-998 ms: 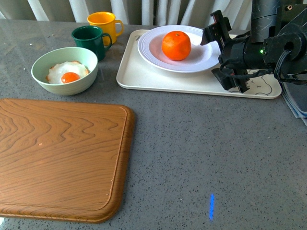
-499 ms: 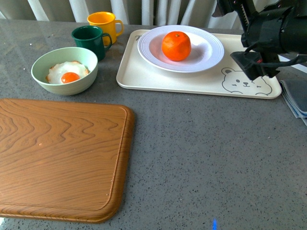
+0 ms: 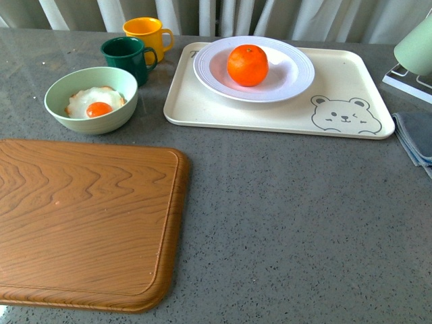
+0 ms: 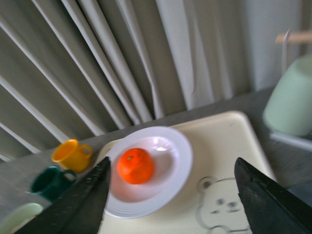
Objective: Place orange and plate with both arms
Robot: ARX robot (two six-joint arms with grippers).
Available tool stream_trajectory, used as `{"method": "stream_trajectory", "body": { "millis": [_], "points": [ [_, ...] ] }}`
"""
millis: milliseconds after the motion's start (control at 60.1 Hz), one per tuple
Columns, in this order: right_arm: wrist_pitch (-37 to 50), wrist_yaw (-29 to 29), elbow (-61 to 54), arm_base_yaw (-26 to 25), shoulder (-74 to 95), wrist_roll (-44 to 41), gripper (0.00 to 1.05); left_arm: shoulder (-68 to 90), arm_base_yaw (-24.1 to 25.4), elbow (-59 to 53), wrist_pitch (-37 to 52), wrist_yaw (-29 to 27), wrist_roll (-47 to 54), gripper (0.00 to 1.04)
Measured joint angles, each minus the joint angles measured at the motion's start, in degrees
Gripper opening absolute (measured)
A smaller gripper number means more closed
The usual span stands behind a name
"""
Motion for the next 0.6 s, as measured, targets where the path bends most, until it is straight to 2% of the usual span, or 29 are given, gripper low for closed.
{"method": "stream_trajectory", "body": {
  "millis": [133, 283, 532, 599],
  "points": [
    [-0.6, -2.1, -5.1, -2.2, -4.3, -4.3, 0.26, 0.0, 0.0, 0.0, 0.0, 0.0, 0.0, 0.96],
    [-2.0, -4.0, -8.9, -4.1, -10.1, -5.3, 0.01, 0.0, 0.0, 0.0, 0.0, 0.0, 0.0, 0.96],
    [-6.8, -6.4, -13.7, -6.6, -19.3, -6.0, 0.02, 0.0, 0.0, 0.0, 0.0, 0.0, 0.0, 0.96],
    [-7.8, -10.3, -14.9, -9.2, -21.5, -6.2, 0.02, 0.0, 0.0, 0.0, 0.0, 0.0, 0.0, 0.96]
  ]
}}
